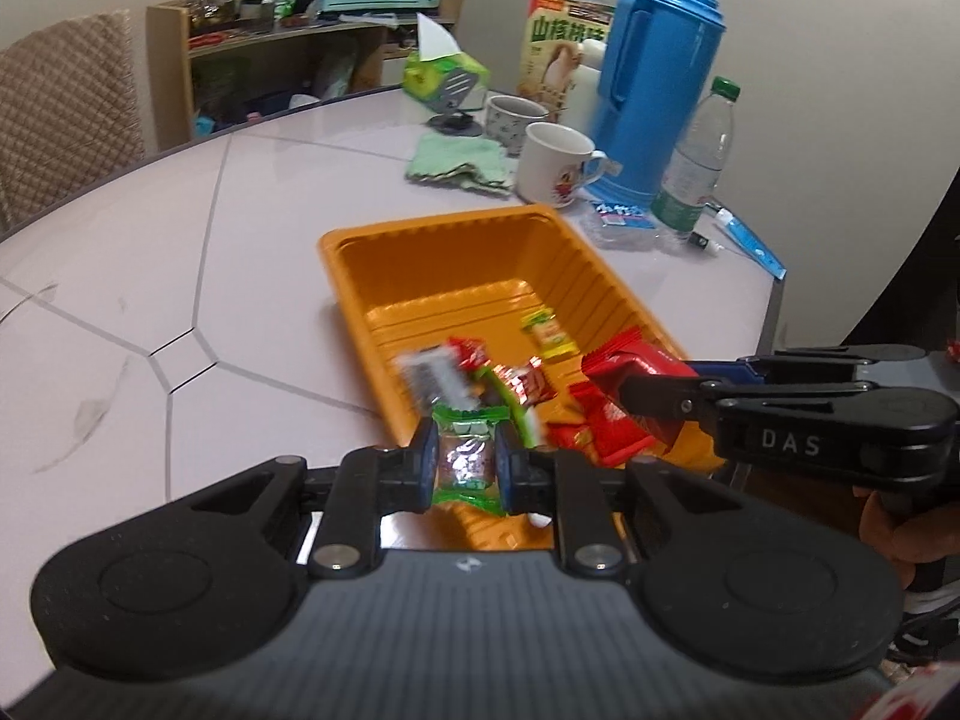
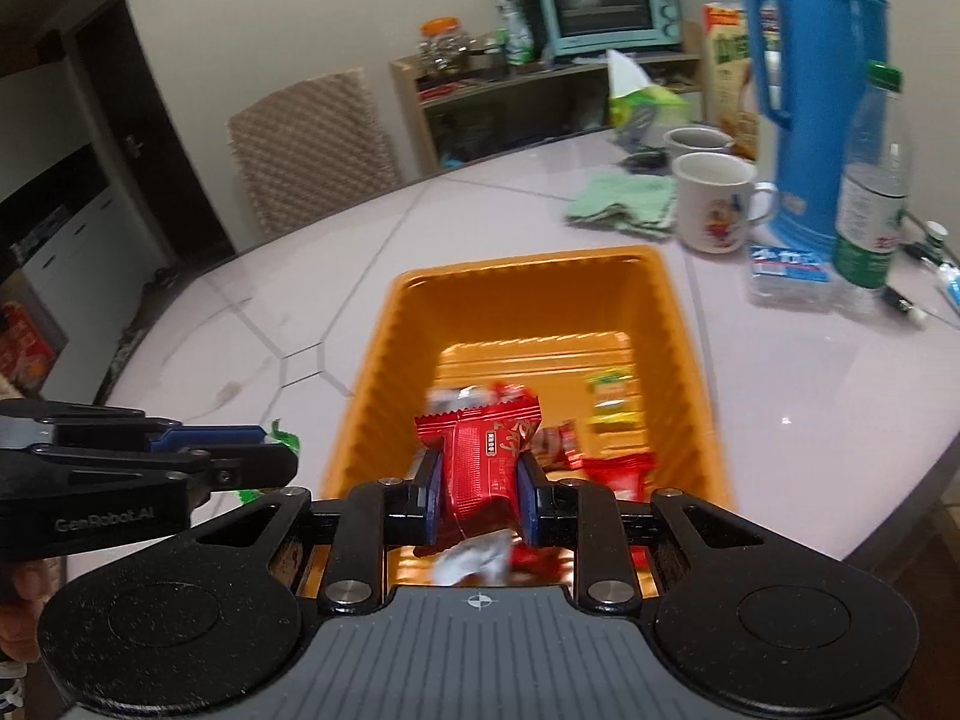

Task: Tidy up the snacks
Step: 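Carry the green candy and red packet over the orange tray, then open both grippers to release the candy and packet into the tray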

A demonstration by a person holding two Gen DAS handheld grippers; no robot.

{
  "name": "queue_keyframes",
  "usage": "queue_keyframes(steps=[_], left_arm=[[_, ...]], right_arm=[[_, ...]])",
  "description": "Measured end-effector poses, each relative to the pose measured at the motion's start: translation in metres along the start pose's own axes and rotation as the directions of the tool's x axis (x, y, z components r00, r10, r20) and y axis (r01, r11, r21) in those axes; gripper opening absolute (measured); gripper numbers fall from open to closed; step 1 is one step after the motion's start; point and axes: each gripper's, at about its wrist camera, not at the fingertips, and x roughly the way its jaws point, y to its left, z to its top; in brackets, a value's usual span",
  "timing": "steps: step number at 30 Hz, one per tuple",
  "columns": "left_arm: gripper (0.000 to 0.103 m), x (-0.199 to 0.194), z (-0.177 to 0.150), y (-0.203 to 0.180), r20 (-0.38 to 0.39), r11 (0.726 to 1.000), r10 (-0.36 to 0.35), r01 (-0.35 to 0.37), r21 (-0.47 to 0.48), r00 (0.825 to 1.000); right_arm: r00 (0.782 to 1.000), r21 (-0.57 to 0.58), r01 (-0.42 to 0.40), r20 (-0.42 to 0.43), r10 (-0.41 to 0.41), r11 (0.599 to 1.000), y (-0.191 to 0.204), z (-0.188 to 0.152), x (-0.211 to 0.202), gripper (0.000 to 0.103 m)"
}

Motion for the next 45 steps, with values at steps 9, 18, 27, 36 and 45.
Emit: queue_keyframes(steps=[9,18,27,36,45], left_arm=[[0.018,0.037,0.032,-0.009,-0.003,1.000,0.012,-0.012,-0.006,1.000],[0.018,0.074,0.060,0.000,-0.015,0.998,0.053,-0.054,-0.019,0.998],[0.018,0.105,0.077,0.010,-0.042,0.996,0.084,-0.085,-0.027,0.996],[0.018,0.121,0.086,0.015,-0.064,0.996,0.085,-0.087,-0.031,0.994],[0.019,0.121,0.087,0.021,-0.069,0.995,0.083,-0.087,-0.051,0.994]], right_arm=[[1.000,0.013,0.005,0.018,-0.005,1.000,-0.033,0.023,0.015,0.026],[1.000,0.016,-0.018,0.003,0.018,1.000,-0.046,0.045,0.052,0.026],[1.000,0.025,-0.015,-0.015,0.016,1.000,-0.054,0.058,0.079,0.026],[1.000,0.035,-0.006,-0.021,0.007,0.999,-0.060,0.063,0.088,0.026],[1.000,0.043,-0.006,-0.024,0.007,0.999,-0.062,0.063,0.088,0.026]])
